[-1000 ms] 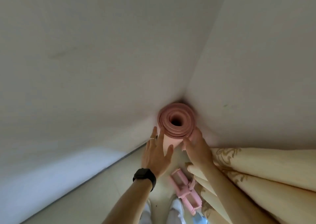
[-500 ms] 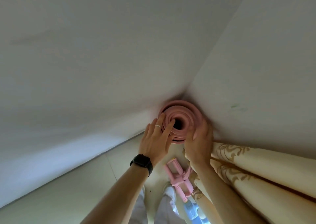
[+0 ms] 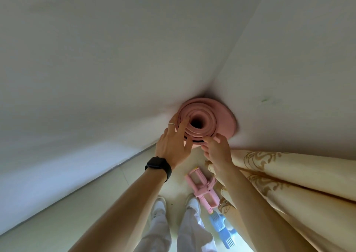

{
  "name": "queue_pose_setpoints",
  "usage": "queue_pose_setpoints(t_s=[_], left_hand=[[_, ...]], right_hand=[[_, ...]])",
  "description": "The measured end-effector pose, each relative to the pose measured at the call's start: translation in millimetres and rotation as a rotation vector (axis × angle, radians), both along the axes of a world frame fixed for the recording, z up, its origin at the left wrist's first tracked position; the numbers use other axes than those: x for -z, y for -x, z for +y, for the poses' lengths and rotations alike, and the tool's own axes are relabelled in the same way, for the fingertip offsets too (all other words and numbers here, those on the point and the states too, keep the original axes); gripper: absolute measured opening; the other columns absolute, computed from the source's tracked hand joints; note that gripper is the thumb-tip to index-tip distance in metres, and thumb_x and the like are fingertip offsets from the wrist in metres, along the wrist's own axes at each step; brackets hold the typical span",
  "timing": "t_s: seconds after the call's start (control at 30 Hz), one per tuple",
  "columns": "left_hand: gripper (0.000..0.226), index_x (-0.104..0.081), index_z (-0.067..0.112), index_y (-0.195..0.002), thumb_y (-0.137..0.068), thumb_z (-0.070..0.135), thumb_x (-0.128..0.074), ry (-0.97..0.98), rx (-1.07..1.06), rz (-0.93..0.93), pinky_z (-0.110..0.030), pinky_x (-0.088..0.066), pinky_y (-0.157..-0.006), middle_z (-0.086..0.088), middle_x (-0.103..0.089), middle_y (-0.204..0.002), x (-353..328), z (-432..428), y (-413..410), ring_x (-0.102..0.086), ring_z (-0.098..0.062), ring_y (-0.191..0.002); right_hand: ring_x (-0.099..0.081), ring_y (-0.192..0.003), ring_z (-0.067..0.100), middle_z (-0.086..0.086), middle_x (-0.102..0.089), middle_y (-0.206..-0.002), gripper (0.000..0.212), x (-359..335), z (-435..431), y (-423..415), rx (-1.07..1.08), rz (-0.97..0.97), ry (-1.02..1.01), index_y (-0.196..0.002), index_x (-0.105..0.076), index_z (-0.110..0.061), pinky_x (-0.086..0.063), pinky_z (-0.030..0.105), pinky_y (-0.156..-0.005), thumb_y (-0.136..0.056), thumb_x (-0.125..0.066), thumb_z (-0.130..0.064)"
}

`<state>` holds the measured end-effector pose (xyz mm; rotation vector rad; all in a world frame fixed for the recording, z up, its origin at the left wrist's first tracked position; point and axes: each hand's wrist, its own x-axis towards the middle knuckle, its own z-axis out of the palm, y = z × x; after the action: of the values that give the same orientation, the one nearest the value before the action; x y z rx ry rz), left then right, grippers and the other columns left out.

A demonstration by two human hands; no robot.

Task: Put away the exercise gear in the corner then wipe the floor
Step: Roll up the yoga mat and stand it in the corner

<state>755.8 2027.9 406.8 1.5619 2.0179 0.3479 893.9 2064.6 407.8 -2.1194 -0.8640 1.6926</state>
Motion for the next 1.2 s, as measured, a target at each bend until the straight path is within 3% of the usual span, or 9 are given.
queue_pose_setpoints(t_s=[0.07, 0.2, 0.3, 0.37, 0.43, 0.6, 0.93, 1.07, 1.2], left_hand=[[0.063, -0.032, 0.028, -0.151, -0.092, 0.03, -0.055, -0.031, 0.071, 0.089, -0.043, -0.049, -0.095, -0.012, -0.032, -0.155, 1.4, -5.5, 2.5, -0.054, -0.034, -0.119], [0.068, -0.022, 0.027, -0.155, -0.095, 0.025, -0.052, 0.049, 0.199, 0.154, -0.04, -0.046, -0.101, -0.012, -0.031, -0.157, -0.9, -8.2, 7.4, -0.051, -0.03, -0.125], [0.073, -0.013, 0.029, -0.157, -0.095, 0.02, -0.051, 0.115, 0.269, 0.186, -0.04, -0.043, -0.106, -0.008, -0.022, -0.162, -7.8, -5.6, 13.6, -0.042, -0.027, -0.135], [0.069, -0.016, 0.028, -0.156, -0.096, 0.02, -0.049, 0.185, 0.293, 0.192, -0.041, -0.039, -0.11, -0.007, -0.027, -0.16, -17.9, -4.3, 17.8, -0.04, -0.028, -0.137], [0.063, -0.023, 0.025, -0.155, -0.097, 0.022, -0.048, 0.255, 0.296, 0.208, -0.043, -0.032, -0.115, -0.007, -0.033, -0.157, -35.4, -8.9, 22.6, -0.036, -0.027, -0.14], [0.057, -0.029, 0.024, -0.152, -0.098, 0.032, -0.043, 0.31, 0.257, 0.243, -0.048, -0.02, -0.119, -0.006, -0.032, -0.158, -107.1, -26.5, 37.1, -0.021, -0.031, -0.147], [0.053, -0.034, 0.027, -0.151, -0.099, 0.035, -0.042, 0.065, 0.078, 0.171, -0.045, -0.018, -0.12, -0.002, -0.037, -0.157, -276.9, -136.6, 58.1, -0.021, -0.024, -0.149], [0.053, -0.031, 0.03, -0.152, -0.101, 0.037, -0.04, 0.003, -0.079, 0.225, -0.047, -0.014, -0.122, 0.0, -0.033, -0.158, -312.4, -199.8, 69.0, -0.016, -0.022, -0.151], [0.052, -0.031, 0.032, -0.152, -0.101, 0.04, -0.039, -0.009, -0.277, 0.288, -0.046, -0.014, -0.122, 0.002, -0.032, -0.159, -334.6, -266.4, 68.7, -0.015, -0.021, -0.151]], right_hand=[[-0.062, -0.111, 0.025, 0.002, -0.066, -0.121, 0.06, -8.6, -4.1, -1.9, -0.064, -0.087, -0.035, -0.13, -0.048, -0.023, -0.051, 0.049, -0.097, -0.076, -0.064, -0.042], [-0.06, -0.114, 0.023, -0.008, -0.057, -0.118, 0.049, -27.7, -14.9, -7.2, -0.287, -0.194, -0.157, -0.143, -0.041, -0.021, -0.048, 0.035, -0.094, -0.097, -0.057, -0.027], [-0.064, -0.104, 0.028, -0.005, -0.06, -0.11, 0.053, -41.3, -22.1, -12.4, -0.483, -0.262, -0.23, -0.145, -0.039, -0.023, -0.05, 0.035, -0.083, -0.094, -0.045, -0.006], [-0.061, -0.112, 0.026, 0.0, -0.061, -0.123, 0.053, -57.2, -26.2, -17.2, -0.621, -0.312, -0.258, -0.144, -0.043, -0.02, -0.047, 0.03, -0.087, -0.094, -0.042, -0.003], [-0.056, -0.121, 0.024, 0.003, -0.058, -0.135, 0.046, -83.0, -32.7, -22.5, -0.746, -0.366, -0.289, -0.143, -0.047, -0.017, -0.043, 0.029, -0.094, -0.098, -0.042, -0.007], [-0.053, -0.123, 0.025, 0.008, -0.061, -0.133, 0.041, -174.0, -50.7, -32.5, -0.952, -0.49, -0.478, -0.138, -0.055, -0.016, -0.04, 0.032, -0.103, -0.099, -0.044, -0.008], [-0.024, -0.148, 0.02, -0.001, -0.042, -0.154, 0.036, -327.1, -133.1, -50.2, -0.995, -0.525, -0.781, -0.138, -0.057, -0.026, -0.018, 0.027, -0.117, -0.103, -0.047, -0.03], [-0.034, -0.139, 0.02, -0.001, -0.054, -0.143, 0.031, -359.1, -156.3, -41.1, -1.075, -0.459, -0.997, -0.129, -0.065, -0.021, -0.013, 0.017, -0.111, -0.101, -0.052, -0.022], [-0.051, -0.124, 0.025, 0.0, -0.067, -0.125, 0.042, -364.7, -173.6, -31.8, -1.141, -0.396, -1.094, -0.113, -0.073, -0.025, -0.033, 0.033, -0.111, -0.092, -0.042, -0.043]])
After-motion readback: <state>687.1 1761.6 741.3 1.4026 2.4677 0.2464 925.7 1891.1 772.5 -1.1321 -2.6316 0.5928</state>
